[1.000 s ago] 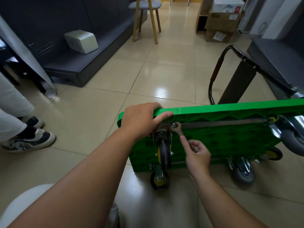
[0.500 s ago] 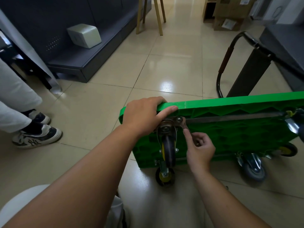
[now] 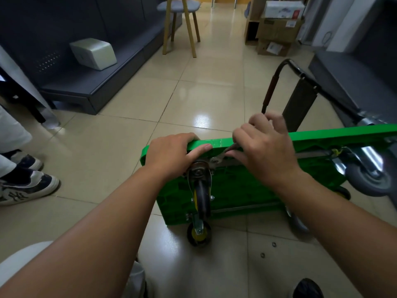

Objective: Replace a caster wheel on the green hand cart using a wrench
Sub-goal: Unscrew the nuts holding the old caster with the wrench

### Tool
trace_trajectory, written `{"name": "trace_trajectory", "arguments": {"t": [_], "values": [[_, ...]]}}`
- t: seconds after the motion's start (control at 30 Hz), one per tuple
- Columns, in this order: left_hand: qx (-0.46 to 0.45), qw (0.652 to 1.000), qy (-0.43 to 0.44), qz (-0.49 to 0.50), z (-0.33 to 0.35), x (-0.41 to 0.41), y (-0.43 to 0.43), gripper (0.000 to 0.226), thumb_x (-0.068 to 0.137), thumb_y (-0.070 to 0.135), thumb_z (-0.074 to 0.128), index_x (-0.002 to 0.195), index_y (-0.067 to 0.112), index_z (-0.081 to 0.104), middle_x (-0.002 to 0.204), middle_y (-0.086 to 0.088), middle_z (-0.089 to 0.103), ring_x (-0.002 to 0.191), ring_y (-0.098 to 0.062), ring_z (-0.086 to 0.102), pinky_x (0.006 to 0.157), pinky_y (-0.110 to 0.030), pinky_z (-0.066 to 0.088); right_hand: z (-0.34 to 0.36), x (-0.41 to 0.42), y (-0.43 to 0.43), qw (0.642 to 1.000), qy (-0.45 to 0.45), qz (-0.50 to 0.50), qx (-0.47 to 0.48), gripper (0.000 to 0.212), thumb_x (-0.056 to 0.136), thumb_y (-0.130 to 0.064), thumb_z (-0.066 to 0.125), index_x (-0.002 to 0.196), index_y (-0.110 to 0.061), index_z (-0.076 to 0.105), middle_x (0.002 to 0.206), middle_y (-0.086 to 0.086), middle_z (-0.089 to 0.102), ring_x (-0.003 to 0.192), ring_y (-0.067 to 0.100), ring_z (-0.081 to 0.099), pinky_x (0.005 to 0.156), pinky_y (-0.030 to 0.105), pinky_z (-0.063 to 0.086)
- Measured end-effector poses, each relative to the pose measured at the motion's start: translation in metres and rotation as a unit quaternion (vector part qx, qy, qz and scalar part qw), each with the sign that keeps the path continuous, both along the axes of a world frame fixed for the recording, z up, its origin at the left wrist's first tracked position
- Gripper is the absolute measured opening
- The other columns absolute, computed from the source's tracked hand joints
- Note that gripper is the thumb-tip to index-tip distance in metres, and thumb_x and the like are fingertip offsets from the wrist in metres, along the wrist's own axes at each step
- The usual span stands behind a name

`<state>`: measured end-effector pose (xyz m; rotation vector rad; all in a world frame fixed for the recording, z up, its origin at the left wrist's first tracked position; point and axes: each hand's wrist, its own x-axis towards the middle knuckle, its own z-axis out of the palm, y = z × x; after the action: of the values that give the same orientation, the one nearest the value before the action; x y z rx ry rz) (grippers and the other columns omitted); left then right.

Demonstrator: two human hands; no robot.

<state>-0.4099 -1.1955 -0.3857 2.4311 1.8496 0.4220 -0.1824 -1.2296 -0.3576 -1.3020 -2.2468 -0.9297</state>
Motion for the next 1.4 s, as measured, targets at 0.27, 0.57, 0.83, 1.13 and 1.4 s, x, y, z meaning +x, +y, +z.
{"name": "trace_trajectory", "arguments": {"t": [0.27,0.57,0.83,1.13,1.4], "values": [[0.0,1.0,-0.002,-0.001,0.001,0.0,-0.001,0.068,0.086,0.084,0.021,0.117,0.041,0.064,0.083,0.014,0.061,0.074,-0.012,0.055,0.055,-0.03,0.029,-0.059,0.01,-0.031,0.673,0.706,-0.073,-0.207,0.037,0.074,-0.054,0.079,0.086,-0.022,0.063,0.084,-0.004,0.062,0.079,0.009,0.057,0.072,0.03,0.046],[0.006,1.0,0.001,-0.001,-0.002,-0.001,0.001,0.078,0.079,0.088,0.013,0.116,0.042,0.064,0.09,0.012,0.067,0.077,-0.012,0.057,0.056,-0.031,0.031,-0.152,-0.056,-0.053,0.43,0.863,-0.101,-0.247,0.021,0.083,-0.023,0.078,0.083,-0.01,0.063,0.076,0.002,0.064,0.066,0.002,0.061,0.062,0.01,0.048],[0.022,1.0,0.012,-0.009,-0.005,-0.002,0.003,0.069,0.087,0.083,0.019,0.117,0.04,0.065,0.091,0.012,0.068,0.078,-0.013,0.06,0.053,-0.029,0.029,-0.161,-0.08,-0.032,0.389,0.886,-0.074,-0.242,0.027,0.08,-0.029,0.08,0.088,-0.008,0.063,0.084,0.006,0.068,0.075,0.008,0.063,0.065,0.013,0.05],[0.023,1.0,0.016,-0.002,-0.006,-0.001,0.003,0.07,0.087,0.083,0.019,0.117,0.041,0.065,0.089,0.013,0.067,0.076,-0.013,0.059,0.056,-0.03,0.033,-0.155,-0.068,-0.025,0.481,0.843,-0.108,-0.218,0.03,0.074,-0.03,0.085,0.083,-0.01,0.065,0.081,0.006,0.07,0.075,0.013,0.066,0.062,0.017,0.051],[0.018,1.0,0.007,0.002,-0.002,0.001,0.001,0.064,0.089,0.082,0.025,0.118,0.041,0.064,0.094,0.01,0.069,0.079,-0.016,0.059,0.059,-0.033,0.033,-0.071,0.003,-0.014,0.89,0.418,-0.132,-0.127,0.044,0.065,-0.061,0.077,0.082,-0.022,0.065,0.087,-0.002,0.056,0.093,0.018,0.043,0.078,0.035,0.037]]}}
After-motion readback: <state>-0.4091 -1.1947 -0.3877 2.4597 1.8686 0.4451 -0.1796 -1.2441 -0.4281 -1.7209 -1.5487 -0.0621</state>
